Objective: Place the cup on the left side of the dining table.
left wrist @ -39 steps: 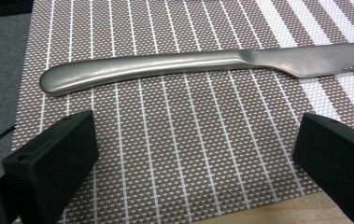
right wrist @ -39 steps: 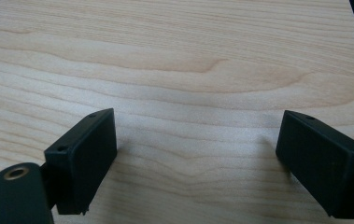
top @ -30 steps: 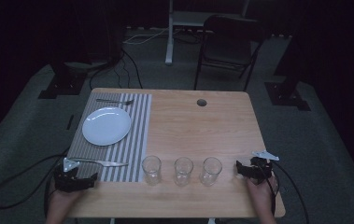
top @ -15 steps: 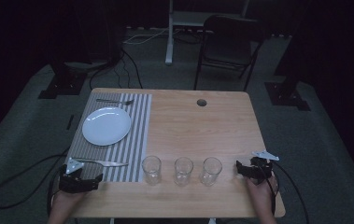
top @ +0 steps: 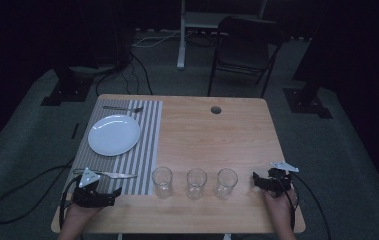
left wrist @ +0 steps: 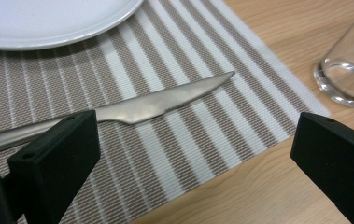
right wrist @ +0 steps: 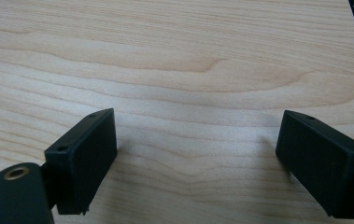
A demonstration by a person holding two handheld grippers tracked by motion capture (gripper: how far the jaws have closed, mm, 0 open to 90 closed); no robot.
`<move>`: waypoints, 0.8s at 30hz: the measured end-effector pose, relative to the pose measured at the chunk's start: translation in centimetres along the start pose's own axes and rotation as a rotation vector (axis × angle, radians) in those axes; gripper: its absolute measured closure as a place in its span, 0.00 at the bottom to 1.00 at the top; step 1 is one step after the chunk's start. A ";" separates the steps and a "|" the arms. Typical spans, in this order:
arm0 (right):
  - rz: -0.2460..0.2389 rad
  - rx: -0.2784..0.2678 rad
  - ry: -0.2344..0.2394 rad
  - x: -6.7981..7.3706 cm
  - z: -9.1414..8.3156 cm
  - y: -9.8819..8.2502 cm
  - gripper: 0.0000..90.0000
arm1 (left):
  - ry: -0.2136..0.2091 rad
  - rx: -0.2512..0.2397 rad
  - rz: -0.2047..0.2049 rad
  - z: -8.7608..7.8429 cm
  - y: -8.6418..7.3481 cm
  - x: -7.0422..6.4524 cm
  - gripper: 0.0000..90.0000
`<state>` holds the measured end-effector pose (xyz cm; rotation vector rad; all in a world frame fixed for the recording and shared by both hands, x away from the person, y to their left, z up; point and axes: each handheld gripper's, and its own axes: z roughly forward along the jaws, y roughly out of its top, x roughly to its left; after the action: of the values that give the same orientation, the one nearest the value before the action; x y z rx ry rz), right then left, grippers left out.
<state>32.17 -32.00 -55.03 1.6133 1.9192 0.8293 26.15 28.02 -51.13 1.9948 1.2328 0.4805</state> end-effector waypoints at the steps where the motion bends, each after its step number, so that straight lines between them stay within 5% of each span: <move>1: 0.000 0.000 0.000 0.0 0.0 0.0 0.13 | -0.001 -0.001 0.006 0.1 0.2 -0.3 0.02; 18: 0.001 0.000 0.000 0.0 0.0 0.0 0.13 | -0.091 -0.045 0.076 0.5 2.4 -3.0 0.05; 19: 0.001 0.000 0.000 0.0 0.0 0.0 0.13 | -0.119 -0.055 0.082 0.5 2.9 -3.3 0.05; 24: 0.001 0.000 0.000 0.0 0.0 0.0 0.13 | -0.158 -0.060 0.137 0.3 4.4 -4.9 0.05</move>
<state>32.15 -32.00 -55.03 1.6144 1.9185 0.8290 26.66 22.39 -47.75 2.0327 0.9800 0.4124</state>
